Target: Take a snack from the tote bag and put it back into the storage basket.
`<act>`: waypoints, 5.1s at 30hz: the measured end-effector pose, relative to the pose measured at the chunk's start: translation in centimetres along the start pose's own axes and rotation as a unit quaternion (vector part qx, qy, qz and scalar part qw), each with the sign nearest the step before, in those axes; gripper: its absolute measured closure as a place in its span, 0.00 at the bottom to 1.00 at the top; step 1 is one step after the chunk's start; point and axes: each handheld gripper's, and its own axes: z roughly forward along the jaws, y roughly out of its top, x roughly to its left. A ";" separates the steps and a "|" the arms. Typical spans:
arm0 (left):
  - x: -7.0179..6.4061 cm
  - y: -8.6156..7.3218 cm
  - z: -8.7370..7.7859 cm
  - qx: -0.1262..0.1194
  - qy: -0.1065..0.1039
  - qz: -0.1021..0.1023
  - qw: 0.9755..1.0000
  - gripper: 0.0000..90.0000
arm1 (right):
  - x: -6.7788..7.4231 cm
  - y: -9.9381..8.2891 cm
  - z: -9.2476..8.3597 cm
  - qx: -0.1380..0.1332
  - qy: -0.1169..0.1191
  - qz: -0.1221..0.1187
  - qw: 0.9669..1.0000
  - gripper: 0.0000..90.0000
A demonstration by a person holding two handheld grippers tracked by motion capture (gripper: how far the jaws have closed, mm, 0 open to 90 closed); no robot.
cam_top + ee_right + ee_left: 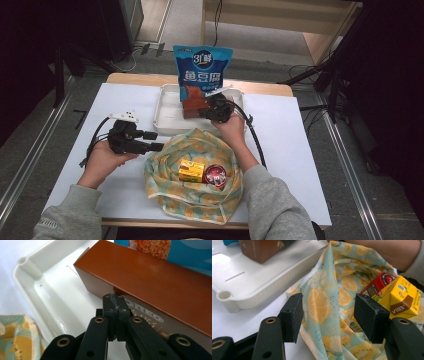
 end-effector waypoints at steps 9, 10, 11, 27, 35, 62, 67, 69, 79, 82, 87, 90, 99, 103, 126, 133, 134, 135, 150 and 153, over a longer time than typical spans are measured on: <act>0.0 -0.1 0.0 0.002 0.000 0.000 1.000 0.45 | -0.1 0.4 0.9 0.001 0.000 0.006 1.000 1.00; 0.0 -0.1 0.0 0.001 0.000 0.004 1.000 0.45 | 0.0 0.5 0.9 0.001 -0.001 0.003 1.000 1.00; -0.1 -0.1 0.0 -0.003 0.000 0.004 1.000 0.46 | 0.0 0.6 1.0 0.001 -0.002 0.006 1.000 1.00; -0.2 0.0 -0.1 0.001 -0.002 0.001 1.000 0.45 | 0.7 0.3 -1.9 -0.001 0.028 0.001 1.000 0.90; -0.1 0.0 -0.1 0.008 -0.007 -0.002 1.000 0.45 | 0.6 -1.1 -4.3 -0.015 0.044 0.002 0.999 0.73; -0.6 0.4 0.1 0.024 -0.022 -0.011 0.999 0.43 | 0.5 -3.9 -8.8 -0.023 0.041 -0.004 0.999 0.52; -1.0 0.5 -0.1 0.026 -0.026 -0.003 0.999 0.43 | 0.6 -4.3 -9.6 -0.021 0.037 -0.009 0.999 0.50; -1.1 0.6 -0.1 0.026 -0.027 -0.001 0.999 0.43 | 0.6 -4.4 -10.0 -0.025 0.036 -0.008 0.999 0.50; -1.9 0.9 -0.2 0.023 -0.032 0.010 0.999 0.43 | 0.2 -5.2 -11.1 -0.032 0.032 -0.006 0.999 0.49; -2.2 1.0 -0.2 0.024 -0.033 0.015 0.999 0.43 | 0.2 -5.4 -11.2 -0.034 0.030 -0.006 0.999 0.49; -2.6 1.2 -0.3 0.020 -0.035 0.020 0.999 0.43 | 0.2 -5.7 -11.2 -0.032 0.030 -0.005 0.999 0.49; -2.9 1.3 -0.3 0.019 -0.039 0.022 0.999 0.43 | 0.2 -5.7 -11.3 -0.030 0.030 -0.006 0.999 0.48; -3.6 1.4 0.0 0.024 -0.043 0.031 0.998 0.43 | 0.4 -5.8 -11.4 -0.030 0.029 -0.008 0.999 0.48; -3.9 1.5 0.1 0.025 -0.048 0.033 0.998 0.43 | 0.4 -6.0 -11.5 -0.032 0.028 -0.009 0.999 0.48; -6.7 1.6 2.5 0.045 -0.089 0.080 0.992 0.42 | 0.0 -6.3 -11.2 -0.025 0.023 -0.007 0.999 0.48; -7.0 1.3 3.2 0.050 -0.095 0.083 0.991 0.42 | -0.1 -6.3 -11.3 -0.024 0.020 -0.005 0.999 0.48; -7.0 1.3 3.3 0.051 -0.097 0.085 0.990 0.42 | -0.1 -6.4 -11.3 -0.024 0.019 -0.006 1.000 0.48; -7.0 1.3 3.4 0.053 -0.096 0.087 0.990 0.42 | -0.2 -6.4 -11.2 -0.024 0.019 -0.006 1.000 0.48; -7.2 0.6 5.4 0.065 -0.108 0.094 0.988 0.38 | -0.2 -6.4 -11.2 -0.023 0.018 -0.006 1.000 0.48; -7.3 0.5 5.8 0.063 -0.111 0.098 0.987 0.37 | -0.2 -6.4 -11.2 -0.022 0.020 -0.006 1.000 0.48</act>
